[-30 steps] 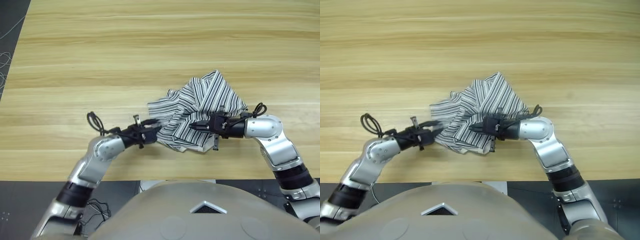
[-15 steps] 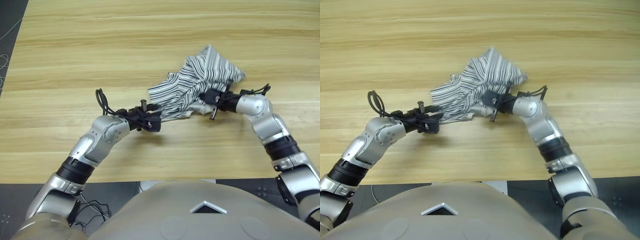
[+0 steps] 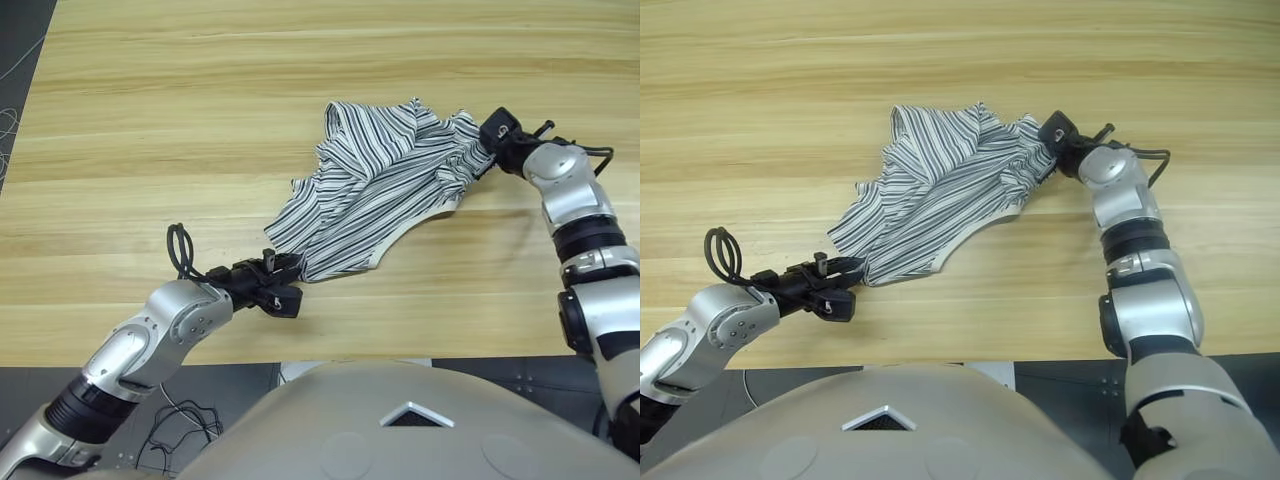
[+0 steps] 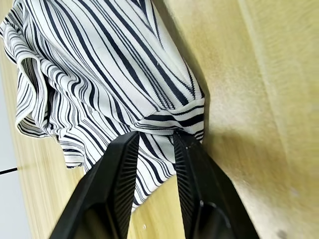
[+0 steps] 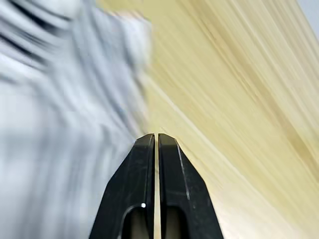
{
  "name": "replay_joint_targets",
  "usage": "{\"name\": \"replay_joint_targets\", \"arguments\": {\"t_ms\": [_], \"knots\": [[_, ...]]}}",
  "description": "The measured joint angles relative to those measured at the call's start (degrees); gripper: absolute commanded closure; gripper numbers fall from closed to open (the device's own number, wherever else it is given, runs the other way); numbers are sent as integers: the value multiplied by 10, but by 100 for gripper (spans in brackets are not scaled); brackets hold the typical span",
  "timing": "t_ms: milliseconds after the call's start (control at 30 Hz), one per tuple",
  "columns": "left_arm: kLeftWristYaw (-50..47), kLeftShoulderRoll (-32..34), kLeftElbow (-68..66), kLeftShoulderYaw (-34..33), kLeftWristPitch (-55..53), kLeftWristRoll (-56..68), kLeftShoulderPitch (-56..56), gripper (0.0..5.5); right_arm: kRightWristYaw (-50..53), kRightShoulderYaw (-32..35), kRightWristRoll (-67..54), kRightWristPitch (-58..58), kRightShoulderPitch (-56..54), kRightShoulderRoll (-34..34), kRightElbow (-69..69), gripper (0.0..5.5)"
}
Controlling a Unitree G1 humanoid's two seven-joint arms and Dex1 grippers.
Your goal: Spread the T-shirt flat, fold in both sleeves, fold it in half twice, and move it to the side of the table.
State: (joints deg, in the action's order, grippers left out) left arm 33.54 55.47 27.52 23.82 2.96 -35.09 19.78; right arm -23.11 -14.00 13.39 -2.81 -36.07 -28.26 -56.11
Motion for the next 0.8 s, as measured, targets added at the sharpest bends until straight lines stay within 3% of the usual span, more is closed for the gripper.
{"name": "replay_joint_targets", "arguments": {"t_ms": [133, 267, 400, 533, 633, 800], "knots": [[0, 24, 15, -19, -10, 0, 26, 417, 72, 25, 7, 3, -36, -59, -132, 538], [21, 55, 32, -53, -30, 4, 55, 417, 30, 40, -2, 63, -37, -63, -146, 538], [63, 82, 33, -109, -56, 24, 77, 417, -84, 49, -49, 140, -18, -37, 2, 538], [49, 43, 33, -149, -62, 55, 66, 417, -143, 52, -92, 135, 65, -35, 208, 538], [16, 11, 40, -197, -40, 87, 26, 373, -159, 58, -107, 99, 117, -36, 323, 540], [6, -17, 43, -238, -16, 124, 20, 297, -159, 62, -108, 63, 148, -38, 384, 540]]}}
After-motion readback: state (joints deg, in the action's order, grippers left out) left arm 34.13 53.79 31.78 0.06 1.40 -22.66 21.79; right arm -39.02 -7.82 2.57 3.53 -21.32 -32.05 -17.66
